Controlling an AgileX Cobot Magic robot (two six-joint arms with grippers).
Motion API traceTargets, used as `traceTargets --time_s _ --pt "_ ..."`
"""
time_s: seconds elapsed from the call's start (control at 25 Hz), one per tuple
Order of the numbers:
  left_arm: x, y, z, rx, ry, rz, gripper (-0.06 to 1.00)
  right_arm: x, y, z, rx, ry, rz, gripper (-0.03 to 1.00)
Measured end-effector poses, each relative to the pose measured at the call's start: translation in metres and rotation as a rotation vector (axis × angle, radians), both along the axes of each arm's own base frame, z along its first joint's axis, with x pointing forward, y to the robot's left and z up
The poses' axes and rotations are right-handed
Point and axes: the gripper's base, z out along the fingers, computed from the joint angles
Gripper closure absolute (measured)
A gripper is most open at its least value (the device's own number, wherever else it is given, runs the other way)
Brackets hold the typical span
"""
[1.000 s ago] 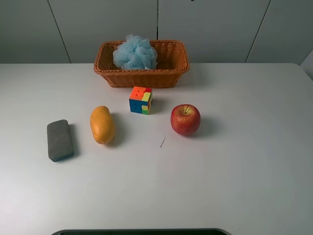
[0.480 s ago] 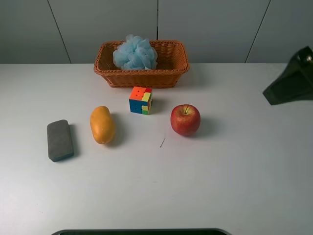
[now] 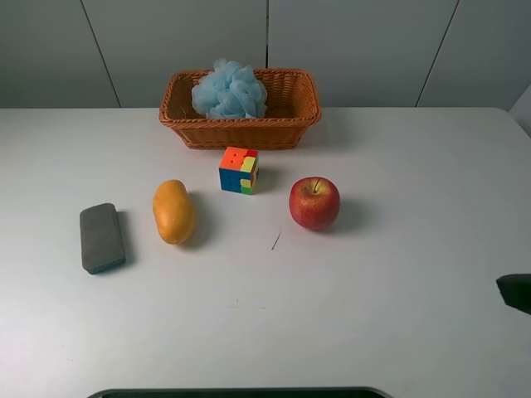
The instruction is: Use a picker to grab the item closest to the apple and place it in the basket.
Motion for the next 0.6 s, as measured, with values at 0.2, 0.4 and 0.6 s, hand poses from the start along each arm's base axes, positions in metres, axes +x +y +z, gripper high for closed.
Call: traceTargets --time_s 0.2,0.4,0.6 --pt "0.000 0.000 0.000 0.000 0.000 0.000 0.22 -0.028 -0.010 0.006 0.065 -0.225 -0.185 0.27" --pt "0.000 0.000 0.000 0.000 0.000 0.000 0.22 -0.053 -0.011 0.008 0.074 -0.402 -0.306 0.27" --pt "0.000 0.000 0.000 0.000 0.000 0.000 0.22 -0.054 -0.011 0.008 0.075 -0.414 -0.323 0.27"
